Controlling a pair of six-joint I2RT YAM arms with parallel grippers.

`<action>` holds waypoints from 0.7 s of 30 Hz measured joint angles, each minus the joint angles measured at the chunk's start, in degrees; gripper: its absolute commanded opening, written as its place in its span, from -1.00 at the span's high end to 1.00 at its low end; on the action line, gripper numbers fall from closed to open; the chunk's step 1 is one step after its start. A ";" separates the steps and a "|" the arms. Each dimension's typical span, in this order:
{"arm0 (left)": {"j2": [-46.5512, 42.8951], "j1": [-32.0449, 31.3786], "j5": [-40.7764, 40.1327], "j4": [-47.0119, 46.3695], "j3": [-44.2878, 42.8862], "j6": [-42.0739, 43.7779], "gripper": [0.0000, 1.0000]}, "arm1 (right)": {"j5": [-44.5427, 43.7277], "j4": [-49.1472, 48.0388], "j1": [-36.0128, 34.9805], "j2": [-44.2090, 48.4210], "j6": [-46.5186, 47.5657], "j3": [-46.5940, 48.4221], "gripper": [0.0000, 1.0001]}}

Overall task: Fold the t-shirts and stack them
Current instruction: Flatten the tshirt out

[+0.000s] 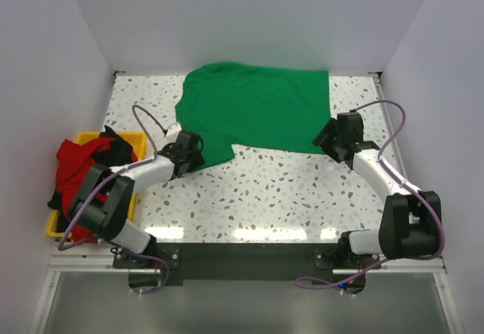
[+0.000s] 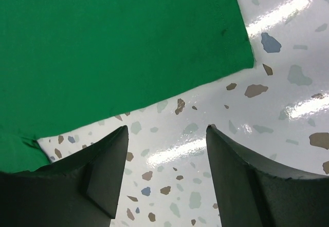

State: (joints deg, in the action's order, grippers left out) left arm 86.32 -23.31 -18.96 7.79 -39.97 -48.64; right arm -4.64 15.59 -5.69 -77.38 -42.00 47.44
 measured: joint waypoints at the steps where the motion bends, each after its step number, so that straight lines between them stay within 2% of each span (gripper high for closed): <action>1: 0.87 -0.79 -1.33 0.20 -0.57 -0.24 -0.13 | 0.33 0.00 0.07 0.00 0.00 0.00 -0.29; 2: 1.40 -1.27 -2.16 0.33 -1.01 -0.37 -0.09 | 0.57 0.00 0.13 0.00 0.00 0.00 -0.29; 5: 2.36 -2.54 -4.76 0.85 -1.51 -1.25 0.32 | 1.25 0.04 0.26 0.00 0.04 0.00 -0.29; 6: 2.49 -2.78 -5.42 1.03 -1.51 -1.70 0.62 | 1.22 0.04 0.31 0.00 0.04 0.02 -0.29; 7: 2.54 -3.04 -5.86 1.20 -1.51 -2.16 0.76 | 1.20 0.07 0.37 0.00 0.07 0.02 -0.28; 8: 2.54 -3.19 -6.03 1.51 -1.49 -2.36 0.99 | 1.20 0.09 0.48 0.00 0.07 0.02 -0.28; 13: 1.55 -4.81 -6.71 2.10 -0.37 -3.50 1.00 | 1.18 0.17 1.31 0.00 0.11 0.02 -0.23; 21: -9.18 -8.96 -6.10 3.43 8.96 -7.61 1.00 | 0.61 -0.24 2.78 0.00 0.09 -0.79 -0.22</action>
State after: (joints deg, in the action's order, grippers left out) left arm 77.14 -32.27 -25.06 11.22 -31.00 -56.25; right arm -4.03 15.35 -2.92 -77.38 -41.91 46.65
